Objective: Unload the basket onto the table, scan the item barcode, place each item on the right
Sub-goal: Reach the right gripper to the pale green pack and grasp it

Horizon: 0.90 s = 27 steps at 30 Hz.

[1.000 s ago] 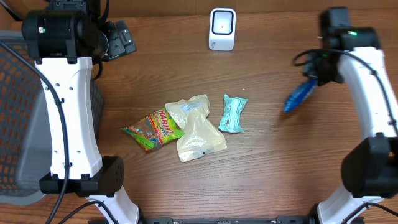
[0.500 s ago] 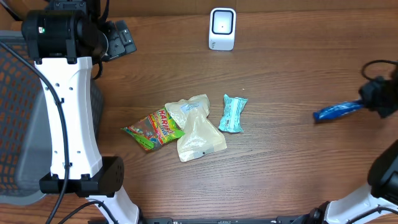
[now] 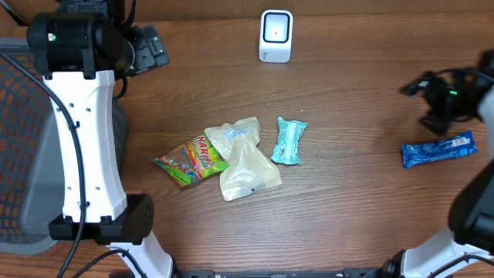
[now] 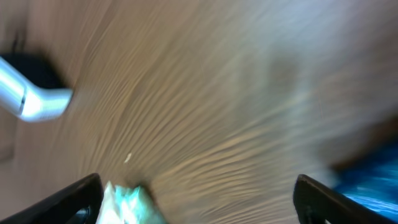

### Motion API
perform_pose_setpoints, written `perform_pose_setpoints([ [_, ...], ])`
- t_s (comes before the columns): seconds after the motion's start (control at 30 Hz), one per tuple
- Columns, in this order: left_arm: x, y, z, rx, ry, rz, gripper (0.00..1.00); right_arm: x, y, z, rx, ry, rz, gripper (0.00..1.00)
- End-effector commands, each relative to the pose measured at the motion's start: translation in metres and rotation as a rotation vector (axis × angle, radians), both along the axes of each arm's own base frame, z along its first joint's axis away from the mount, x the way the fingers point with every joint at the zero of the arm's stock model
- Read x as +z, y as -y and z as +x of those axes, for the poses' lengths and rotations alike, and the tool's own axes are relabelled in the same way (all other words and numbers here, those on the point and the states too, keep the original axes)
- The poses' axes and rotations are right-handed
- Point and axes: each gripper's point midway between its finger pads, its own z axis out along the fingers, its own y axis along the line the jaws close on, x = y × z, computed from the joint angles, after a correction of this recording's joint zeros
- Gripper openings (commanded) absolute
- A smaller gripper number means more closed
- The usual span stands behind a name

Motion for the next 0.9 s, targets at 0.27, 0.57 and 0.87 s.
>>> perform_pose_setpoints([
  [0.27, 0.008, -0.002, -0.003, 0.018, 0.025, 0.004, 1.0, -0.031, -0.206, -0.004, 0.44, 0.033, -0.018, 0.82],
  [0.57, 0.008, -0.002, -0.003, 0.018, 0.025, 0.004, 1.0, -0.113, -0.245, -0.008, 0.437, -0.106, -0.002, 0.68],
  [0.87, 0.008, -0.002, -0.003, 0.018, 0.025, 0.004, 1.0, -0.126, -0.244, -0.012, 0.417, -0.151, 0.003, 0.23],
])
